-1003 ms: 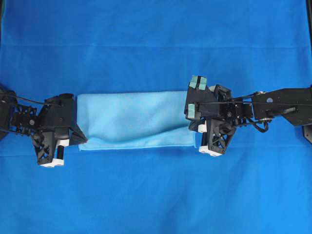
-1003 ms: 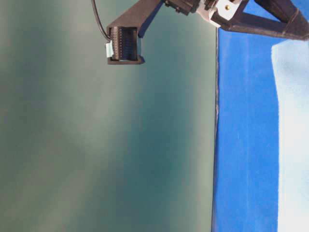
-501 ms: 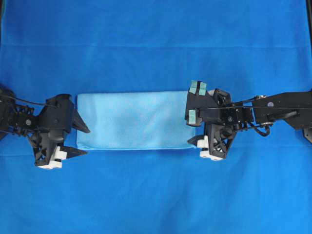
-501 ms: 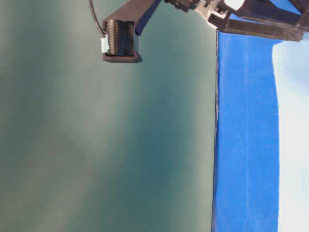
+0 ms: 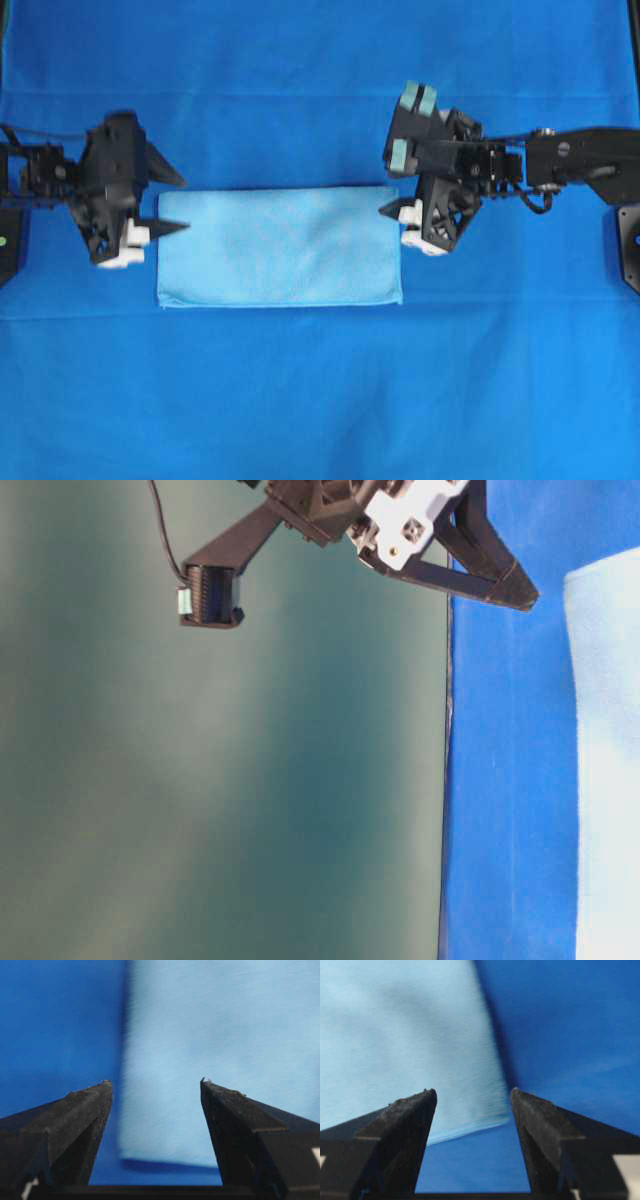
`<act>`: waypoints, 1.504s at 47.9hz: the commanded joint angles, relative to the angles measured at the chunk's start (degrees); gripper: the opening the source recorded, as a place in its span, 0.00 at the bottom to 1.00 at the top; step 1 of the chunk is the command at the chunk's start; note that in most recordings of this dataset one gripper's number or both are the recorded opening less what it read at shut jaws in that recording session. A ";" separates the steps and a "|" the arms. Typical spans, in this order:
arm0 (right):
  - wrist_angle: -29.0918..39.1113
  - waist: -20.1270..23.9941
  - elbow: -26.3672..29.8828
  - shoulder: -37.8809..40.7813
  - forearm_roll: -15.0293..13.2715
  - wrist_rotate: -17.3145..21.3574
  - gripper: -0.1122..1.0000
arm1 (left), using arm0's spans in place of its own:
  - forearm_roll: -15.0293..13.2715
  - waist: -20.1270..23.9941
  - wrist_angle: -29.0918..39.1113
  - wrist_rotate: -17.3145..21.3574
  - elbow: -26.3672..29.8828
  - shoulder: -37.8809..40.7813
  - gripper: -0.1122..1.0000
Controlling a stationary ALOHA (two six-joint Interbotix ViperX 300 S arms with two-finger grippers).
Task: Fold the light blue towel.
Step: 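Open both grippers and lift them off the folded edge, then grasp the folded towel's left and right ends with both grippers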
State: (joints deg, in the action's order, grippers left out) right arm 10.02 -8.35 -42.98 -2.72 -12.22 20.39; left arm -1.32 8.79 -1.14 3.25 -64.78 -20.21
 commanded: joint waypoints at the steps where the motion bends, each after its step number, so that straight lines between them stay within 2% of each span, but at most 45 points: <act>1: -0.79 -1.41 1.05 0.53 -0.53 -0.18 0.67 | 0.00 1.58 -0.70 1.23 -0.44 0.18 0.71; 19: -4.39 -4.57 1.23 7.03 -0.53 -0.18 0.67 | 0.00 4.48 -4.83 3.25 -1.76 7.12 0.71; 30: -5.01 -4.57 1.05 8.53 -0.62 -0.09 0.67 | 0.00 4.83 -5.54 4.13 -1.41 12.66 0.68; 39: -3.96 -3.87 1.05 8.53 -0.53 0.26 0.67 | 0.00 4.83 -5.01 3.96 -1.67 12.74 0.68; 44: -3.16 -3.34 1.14 8.53 -0.53 0.26 0.65 | 0.00 4.75 -3.78 3.08 -1.41 12.74 0.63; 47: -2.64 -3.16 1.05 8.53 -0.53 0.09 0.62 | 0.00 4.31 -2.37 3.60 -1.14 12.83 0.52; 49: -2.37 -2.99 0.97 8.53 -0.53 0.00 0.56 | 0.00 3.87 -1.49 3.87 -0.97 12.92 0.43; 56: -2.02 -2.99 0.79 8.44 -0.53 -0.18 0.18 | 0.00 3.08 0.35 4.13 -0.26 13.36 0.14; 58: -2.11 -2.99 0.79 8.44 -0.53 -0.18 0.12 | 0.00 3.08 0.53 3.78 -0.26 13.36 0.12; 72: -1.49 -2.99 1.23 6.77 -0.53 -0.09 0.12 | 0.00 3.08 3.34 3.34 0.53 12.13 0.12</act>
State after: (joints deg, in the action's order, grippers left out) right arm 8.17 -11.07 -42.54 6.24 -12.66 20.30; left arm -1.32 11.60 0.09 6.50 -64.60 -7.56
